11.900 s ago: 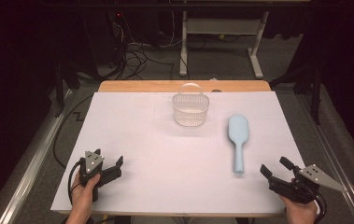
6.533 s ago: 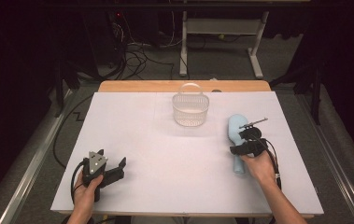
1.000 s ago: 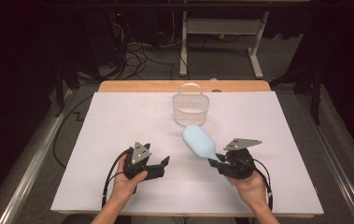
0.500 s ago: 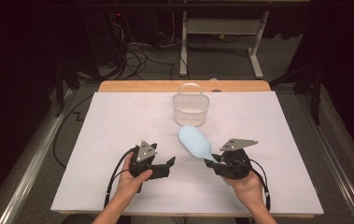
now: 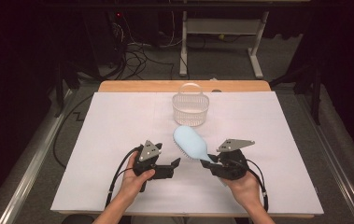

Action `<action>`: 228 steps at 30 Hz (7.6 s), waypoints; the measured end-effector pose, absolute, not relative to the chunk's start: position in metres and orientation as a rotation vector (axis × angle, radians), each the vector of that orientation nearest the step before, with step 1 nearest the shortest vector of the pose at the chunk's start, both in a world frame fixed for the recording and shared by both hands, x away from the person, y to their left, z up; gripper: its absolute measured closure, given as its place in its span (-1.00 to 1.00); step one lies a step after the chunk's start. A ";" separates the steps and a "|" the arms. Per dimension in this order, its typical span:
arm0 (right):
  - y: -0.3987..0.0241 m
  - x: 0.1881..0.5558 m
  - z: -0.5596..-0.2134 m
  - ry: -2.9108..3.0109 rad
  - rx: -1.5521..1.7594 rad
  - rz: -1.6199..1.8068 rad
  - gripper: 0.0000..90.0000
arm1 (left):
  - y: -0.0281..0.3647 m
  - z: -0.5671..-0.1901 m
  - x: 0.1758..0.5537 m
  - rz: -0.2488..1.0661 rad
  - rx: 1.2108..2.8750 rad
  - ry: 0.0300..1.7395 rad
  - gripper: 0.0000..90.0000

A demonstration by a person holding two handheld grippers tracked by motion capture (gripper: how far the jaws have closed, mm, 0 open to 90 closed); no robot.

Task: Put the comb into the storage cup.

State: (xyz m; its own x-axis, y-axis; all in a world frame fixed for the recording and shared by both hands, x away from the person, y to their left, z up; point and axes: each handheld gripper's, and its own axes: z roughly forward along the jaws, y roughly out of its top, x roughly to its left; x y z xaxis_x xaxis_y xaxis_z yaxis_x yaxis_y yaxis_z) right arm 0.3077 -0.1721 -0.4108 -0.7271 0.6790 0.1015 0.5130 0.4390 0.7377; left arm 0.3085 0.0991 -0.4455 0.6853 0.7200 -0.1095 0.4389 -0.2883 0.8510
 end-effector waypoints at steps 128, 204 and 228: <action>-0.137 0.299 -0.414 2.539 0.810 1.153 0.57 | 0.086 -0.407 0.314 0.068 1.928 0.759 -0.19; -0.215 0.302 -0.420 2.333 0.990 1.346 -0.31 | 0.118 -0.367 0.330 -0.007 1.821 0.783 0.19; -0.268 0.299 -0.431 2.212 1.120 1.340 -0.34 | 0.126 -0.361 0.338 0.027 1.801 0.815 0.19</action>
